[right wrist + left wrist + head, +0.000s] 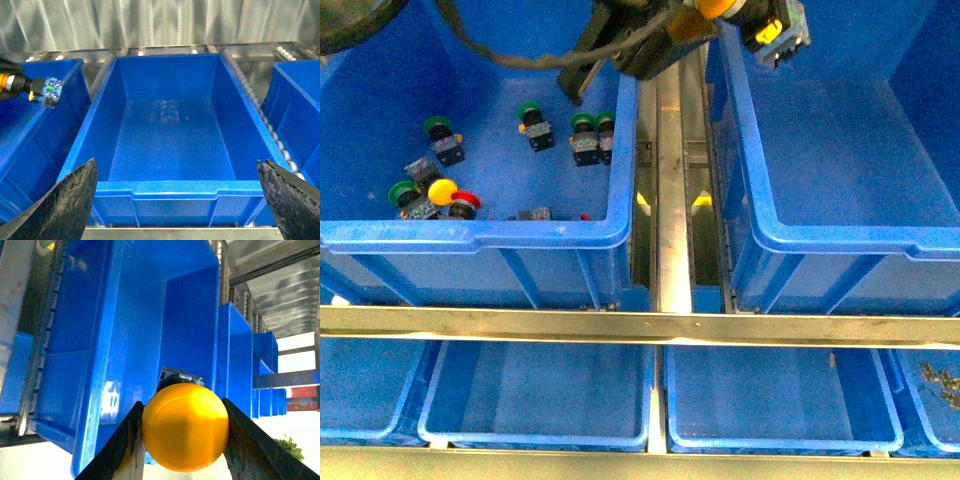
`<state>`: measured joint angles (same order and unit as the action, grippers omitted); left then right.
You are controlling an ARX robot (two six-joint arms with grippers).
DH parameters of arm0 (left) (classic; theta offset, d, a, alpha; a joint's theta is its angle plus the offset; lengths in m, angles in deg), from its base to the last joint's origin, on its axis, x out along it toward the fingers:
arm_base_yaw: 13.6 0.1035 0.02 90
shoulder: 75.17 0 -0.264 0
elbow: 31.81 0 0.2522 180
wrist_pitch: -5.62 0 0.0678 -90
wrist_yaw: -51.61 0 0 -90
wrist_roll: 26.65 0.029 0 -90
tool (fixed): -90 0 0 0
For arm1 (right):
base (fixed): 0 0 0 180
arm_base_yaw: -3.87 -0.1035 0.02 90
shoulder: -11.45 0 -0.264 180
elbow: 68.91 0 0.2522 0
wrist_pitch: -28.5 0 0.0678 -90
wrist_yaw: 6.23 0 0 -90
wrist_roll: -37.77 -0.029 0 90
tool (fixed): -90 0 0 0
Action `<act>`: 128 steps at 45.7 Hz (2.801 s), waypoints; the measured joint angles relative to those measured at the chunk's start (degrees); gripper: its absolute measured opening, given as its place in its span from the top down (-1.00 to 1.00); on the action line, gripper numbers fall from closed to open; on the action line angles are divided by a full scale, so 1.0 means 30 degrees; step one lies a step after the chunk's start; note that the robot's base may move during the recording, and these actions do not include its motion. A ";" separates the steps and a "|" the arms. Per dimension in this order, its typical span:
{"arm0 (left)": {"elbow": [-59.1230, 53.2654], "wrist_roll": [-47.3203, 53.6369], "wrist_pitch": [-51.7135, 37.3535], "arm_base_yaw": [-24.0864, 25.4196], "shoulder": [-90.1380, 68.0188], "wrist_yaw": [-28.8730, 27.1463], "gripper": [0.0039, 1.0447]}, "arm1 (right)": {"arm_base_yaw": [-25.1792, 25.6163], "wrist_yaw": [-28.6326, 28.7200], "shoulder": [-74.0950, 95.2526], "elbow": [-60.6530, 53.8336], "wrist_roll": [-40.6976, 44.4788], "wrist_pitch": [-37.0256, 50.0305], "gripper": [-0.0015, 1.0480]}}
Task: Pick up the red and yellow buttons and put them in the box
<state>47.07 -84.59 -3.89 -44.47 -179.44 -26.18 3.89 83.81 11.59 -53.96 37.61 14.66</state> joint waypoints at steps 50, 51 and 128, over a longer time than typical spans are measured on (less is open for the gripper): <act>0.0692 -0.1515 -0.0889 -0.1071 -0.2098 0.0561 0.33 | -0.5625 0.5413 2.8756 0.9748 1.2262 1.4396 -0.86; 0.0692 -0.1523 -0.0903 -0.1071 -0.2062 0.0561 0.33 | -0.5625 0.5428 2.8960 0.9777 1.2488 1.4557 -0.86; 0.0590 -0.1304 -0.0911 -0.0576 -0.1916 0.0350 -0.05 | -0.4211 0.4685 3.4053 1.3078 1.4593 1.7063 0.19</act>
<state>48.84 -88.50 -6.62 -46.20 -185.19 -25.13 -8.75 97.86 113.75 -14.73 81.39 65.85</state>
